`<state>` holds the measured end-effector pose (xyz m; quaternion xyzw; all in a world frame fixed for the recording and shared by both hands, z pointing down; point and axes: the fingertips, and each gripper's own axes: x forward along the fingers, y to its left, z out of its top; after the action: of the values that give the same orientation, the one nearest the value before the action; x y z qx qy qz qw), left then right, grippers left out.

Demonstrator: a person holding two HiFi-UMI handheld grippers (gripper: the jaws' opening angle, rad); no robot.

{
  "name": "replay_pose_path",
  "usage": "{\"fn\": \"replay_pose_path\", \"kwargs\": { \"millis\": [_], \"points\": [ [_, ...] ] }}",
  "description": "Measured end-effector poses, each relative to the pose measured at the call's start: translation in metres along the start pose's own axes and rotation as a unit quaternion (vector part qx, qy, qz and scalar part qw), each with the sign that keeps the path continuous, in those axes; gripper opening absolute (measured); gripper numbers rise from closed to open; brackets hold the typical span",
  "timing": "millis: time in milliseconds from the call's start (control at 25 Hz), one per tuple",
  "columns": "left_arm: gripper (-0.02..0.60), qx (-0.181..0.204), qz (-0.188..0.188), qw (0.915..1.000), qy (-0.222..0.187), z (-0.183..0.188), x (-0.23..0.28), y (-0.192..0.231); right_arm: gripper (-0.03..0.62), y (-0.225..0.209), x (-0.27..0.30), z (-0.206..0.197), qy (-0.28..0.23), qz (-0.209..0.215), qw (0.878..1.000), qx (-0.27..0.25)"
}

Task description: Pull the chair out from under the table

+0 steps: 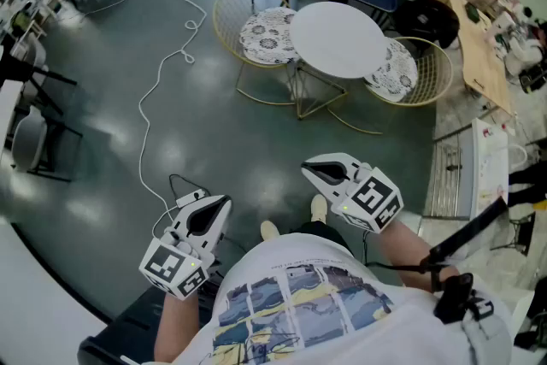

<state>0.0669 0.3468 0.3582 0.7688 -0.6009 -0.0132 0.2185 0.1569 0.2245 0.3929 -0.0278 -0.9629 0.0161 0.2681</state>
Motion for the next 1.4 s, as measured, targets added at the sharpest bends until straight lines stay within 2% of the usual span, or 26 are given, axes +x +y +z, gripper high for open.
{"fn": "replay_pose_path", "kwargs": {
  "millis": [120,200,520,680,800,1000,1200,1400],
  "points": [
    [0.009,-0.008,0.049,0.9987,-0.010,-0.005,-0.005,0.021,0.011,-0.004,0.031,0.012,-0.004,0.042,0.999,-0.024],
    [0.009,-0.011,0.064,0.9978,-0.011,-0.007,-0.005,0.027,0.010,-0.005,0.041,0.015,-0.005,0.058,0.998,-0.030],
    [0.009,-0.017,0.046,0.9988,0.000,-0.020,0.000,0.039,0.011,0.003,0.047,0.005,-0.004,0.055,0.998,-0.004],
    [0.009,-0.017,0.049,0.9987,0.003,-0.026,0.019,0.053,0.011,-0.014,0.057,-0.009,0.003,0.055,0.998,0.005],
    [0.011,-0.017,0.052,0.9985,0.006,-0.025,0.039,0.078,0.015,-0.039,0.077,-0.012,0.002,0.043,0.999,0.008],
    [0.011,-0.023,0.064,0.9977,0.010,-0.001,0.064,0.124,0.112,-0.082,0.117,0.001,-0.011,0.052,0.998,0.028],
    [0.017,-0.002,0.066,0.9975,0.027,0.044,0.118,0.185,0.118,-0.150,0.145,0.034,-0.037,0.047,0.997,0.046],
    [0.072,0.001,0.058,0.9966,0.057,0.082,0.183,0.242,0.118,-0.231,0.161,0.053,-0.047,0.019,0.997,0.063]
  ]
}}
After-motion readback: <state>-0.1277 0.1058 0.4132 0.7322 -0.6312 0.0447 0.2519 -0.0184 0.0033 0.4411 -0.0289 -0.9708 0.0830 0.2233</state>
